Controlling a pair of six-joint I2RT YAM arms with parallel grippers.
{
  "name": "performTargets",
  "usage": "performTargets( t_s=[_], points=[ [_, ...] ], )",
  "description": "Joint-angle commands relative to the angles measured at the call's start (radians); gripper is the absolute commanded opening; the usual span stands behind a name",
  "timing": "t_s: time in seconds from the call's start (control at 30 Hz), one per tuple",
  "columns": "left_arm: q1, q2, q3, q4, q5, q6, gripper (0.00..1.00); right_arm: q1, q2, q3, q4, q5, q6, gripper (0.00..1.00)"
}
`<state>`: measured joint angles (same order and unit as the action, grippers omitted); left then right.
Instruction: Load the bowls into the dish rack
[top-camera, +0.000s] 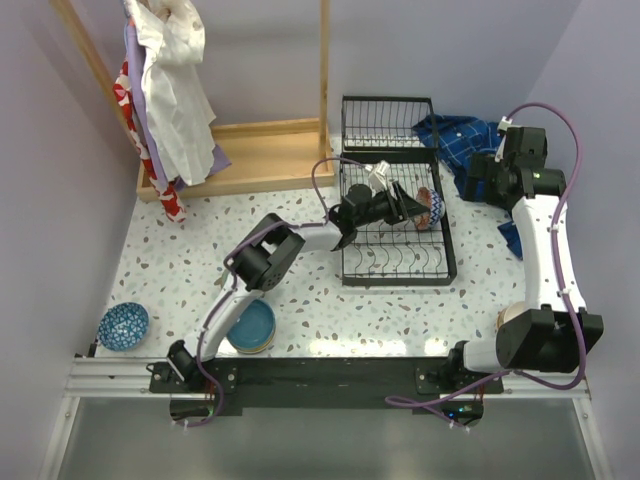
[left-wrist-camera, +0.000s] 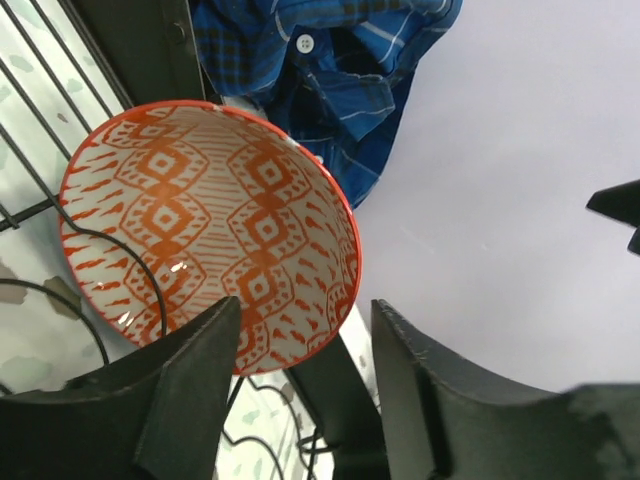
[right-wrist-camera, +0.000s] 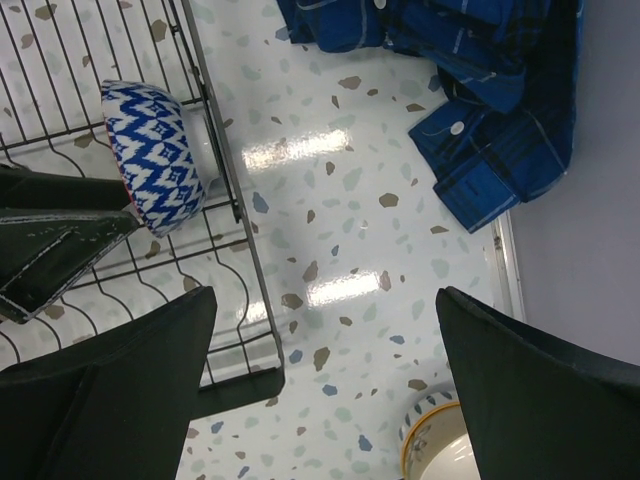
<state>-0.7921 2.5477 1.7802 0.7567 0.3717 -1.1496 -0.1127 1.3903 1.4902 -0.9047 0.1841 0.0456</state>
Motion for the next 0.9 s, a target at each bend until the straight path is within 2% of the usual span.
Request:
performTargets(
  t_s=[0.0,0.13,0.27,0.43,0.5,0.73,0.87],
  points=[
    [0.007,-0.159,-0.039,-0.042,0.000,0.126,0.63,-0.002,-0.022,0.013,0.009,-0.026,0.005,0.96],
    [0.017,-0.221,-0.096,-0.100,0.009,0.192,0.66,-0.002,-0.031,-0.001,-0.003,-0.038,-0.033,0.96],
    [0.056,-0.309,-0.169,-0.174,0.068,0.273,0.66,-0.004,-0.045,-0.013,-0.071,0.037,-0.088,0.97],
    [0.094,-0.470,-0.304,-0.364,0.179,0.431,0.66,-0.010,-0.065,-0.077,-0.293,0.078,-0.225,0.97],
    [0.108,-0.553,-0.352,-0.426,0.190,0.542,0.66,-0.060,-0.079,-0.117,-0.364,0.061,-0.275,0.96],
    [0.152,-0.725,-0.393,-0.655,0.152,0.902,0.66,-0.163,-0.164,-0.208,-0.457,0.048,-0.443,0.92],
    [0.177,-0.782,-0.392,-0.706,0.075,1.002,0.66,-0.180,-0.263,-0.301,-0.491,0.060,-0.567,0.92]
  ],
)
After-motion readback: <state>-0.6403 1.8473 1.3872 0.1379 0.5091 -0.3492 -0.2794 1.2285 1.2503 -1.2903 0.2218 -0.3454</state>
